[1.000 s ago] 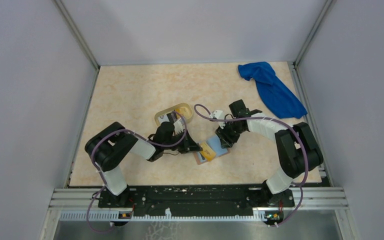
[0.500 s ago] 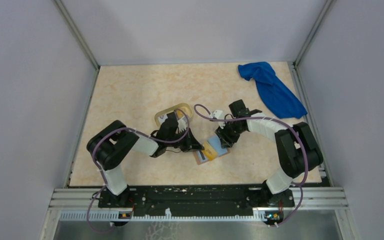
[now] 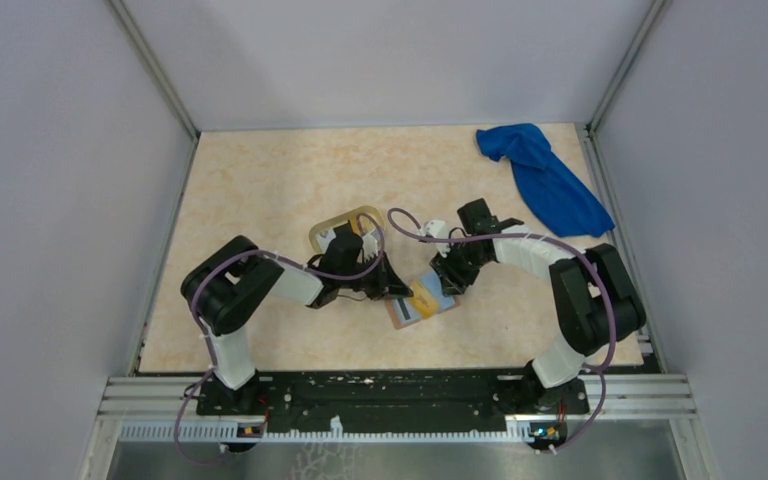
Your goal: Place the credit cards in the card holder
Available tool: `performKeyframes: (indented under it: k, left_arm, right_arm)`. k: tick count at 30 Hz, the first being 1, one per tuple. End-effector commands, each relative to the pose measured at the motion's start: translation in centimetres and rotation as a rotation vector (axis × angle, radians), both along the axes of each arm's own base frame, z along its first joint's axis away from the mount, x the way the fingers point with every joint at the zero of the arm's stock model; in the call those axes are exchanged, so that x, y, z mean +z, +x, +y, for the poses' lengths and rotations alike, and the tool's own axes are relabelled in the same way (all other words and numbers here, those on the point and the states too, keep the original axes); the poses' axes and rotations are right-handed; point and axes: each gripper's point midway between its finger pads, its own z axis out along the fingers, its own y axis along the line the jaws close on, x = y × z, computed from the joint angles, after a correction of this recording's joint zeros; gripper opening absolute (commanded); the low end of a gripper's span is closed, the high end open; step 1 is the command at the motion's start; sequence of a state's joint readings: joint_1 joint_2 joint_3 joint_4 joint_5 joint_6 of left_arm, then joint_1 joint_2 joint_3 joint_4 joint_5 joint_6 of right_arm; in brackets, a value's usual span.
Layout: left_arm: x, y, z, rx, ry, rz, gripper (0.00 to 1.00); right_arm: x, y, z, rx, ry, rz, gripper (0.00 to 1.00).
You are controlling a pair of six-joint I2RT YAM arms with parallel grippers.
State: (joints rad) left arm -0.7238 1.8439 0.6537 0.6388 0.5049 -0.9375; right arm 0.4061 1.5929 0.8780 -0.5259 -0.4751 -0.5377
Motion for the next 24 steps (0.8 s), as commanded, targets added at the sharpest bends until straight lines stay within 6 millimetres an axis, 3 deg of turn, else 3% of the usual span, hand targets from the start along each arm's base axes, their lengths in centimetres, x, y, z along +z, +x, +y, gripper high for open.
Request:
performKeyframes:
  k: [1,12,24]
  left_arm:
    - [-2.1,-0.1,0.5,-0.016,0.061,0.024,0.0]
    - [-0.3,-1.7,3.6,0.02,0.07,-0.019,0.0]
    - [-0.9,-0.9,2.8,0.016,0.058,0.0,0.0]
  right_arm:
    - [0.9,0.8,0.8,0.008,0.017,-0.023,0.43]
    - [0.9,0.9,0.8,0.008,0.014,-0.024,0.43]
    - [0.9,0.8,0.8,0.008,0.015,-0.024,0.43]
